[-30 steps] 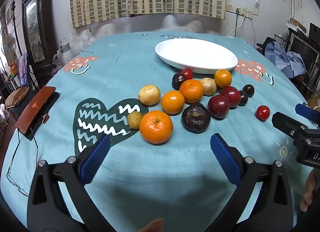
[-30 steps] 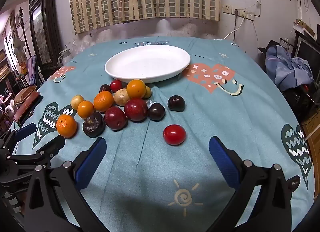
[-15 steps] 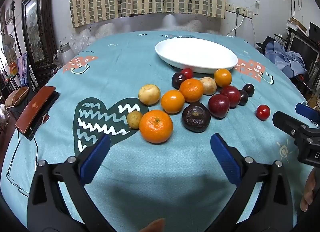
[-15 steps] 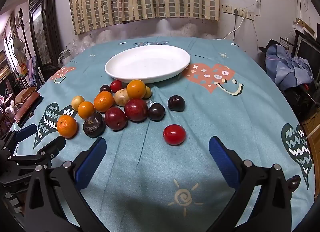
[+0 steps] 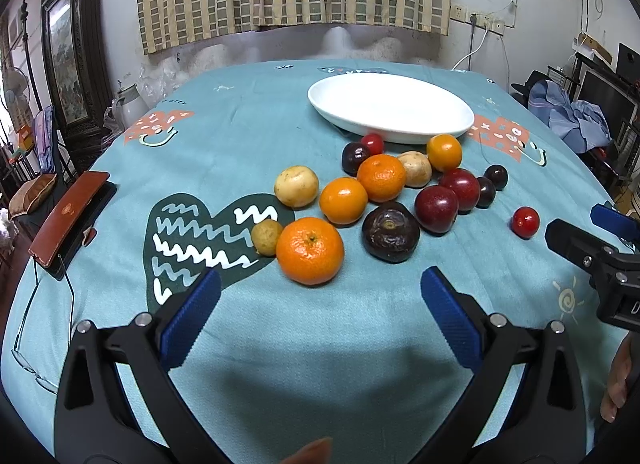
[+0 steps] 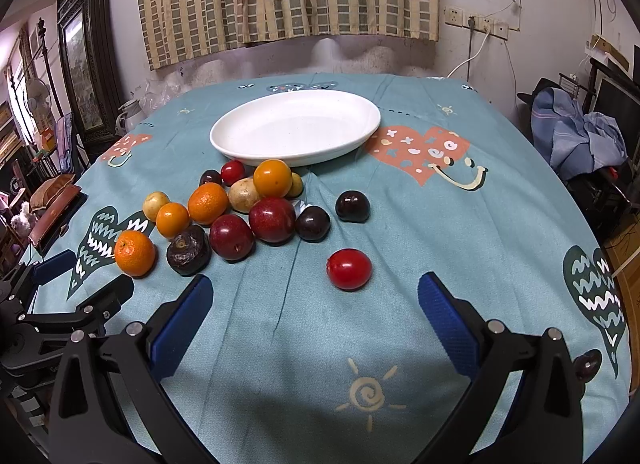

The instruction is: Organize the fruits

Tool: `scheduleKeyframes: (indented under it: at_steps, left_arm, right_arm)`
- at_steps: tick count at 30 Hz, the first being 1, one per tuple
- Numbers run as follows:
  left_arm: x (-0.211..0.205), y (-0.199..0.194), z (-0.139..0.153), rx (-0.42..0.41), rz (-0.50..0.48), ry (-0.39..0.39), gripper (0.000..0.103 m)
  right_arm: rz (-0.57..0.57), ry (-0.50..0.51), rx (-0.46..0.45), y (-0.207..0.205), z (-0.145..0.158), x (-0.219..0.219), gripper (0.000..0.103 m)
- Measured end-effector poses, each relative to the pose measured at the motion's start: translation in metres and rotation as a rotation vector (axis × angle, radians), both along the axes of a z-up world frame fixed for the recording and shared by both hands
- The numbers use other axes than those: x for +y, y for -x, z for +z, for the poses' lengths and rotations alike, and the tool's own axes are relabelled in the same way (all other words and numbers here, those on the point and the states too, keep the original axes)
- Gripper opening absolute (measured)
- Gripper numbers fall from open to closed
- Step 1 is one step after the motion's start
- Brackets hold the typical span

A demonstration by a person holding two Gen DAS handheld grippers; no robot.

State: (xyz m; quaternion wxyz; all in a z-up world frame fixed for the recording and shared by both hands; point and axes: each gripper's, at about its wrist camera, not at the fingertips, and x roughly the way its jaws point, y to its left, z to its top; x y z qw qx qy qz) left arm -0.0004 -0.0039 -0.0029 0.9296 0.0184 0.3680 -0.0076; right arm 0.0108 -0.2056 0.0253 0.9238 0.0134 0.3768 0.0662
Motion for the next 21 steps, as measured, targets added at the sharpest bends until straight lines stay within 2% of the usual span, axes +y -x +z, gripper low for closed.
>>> scheduleKeyframes:
  at_steps: [18,21]
  left_arm:
    - [0.0003,-0.0008,-0.0002,0.004,-0.001,0.001,0.101]
    - [-0.0013,-0.0005,-0.0097,0.008,-0.005,0.001,0.101]
  right_arm:
    - [0.001,-0.004,0.001,0.0005,0.0002,-0.0001,0.102]
    - [0.0,-0.004,0.002,0.0005,0.0001,0.0,0.102]
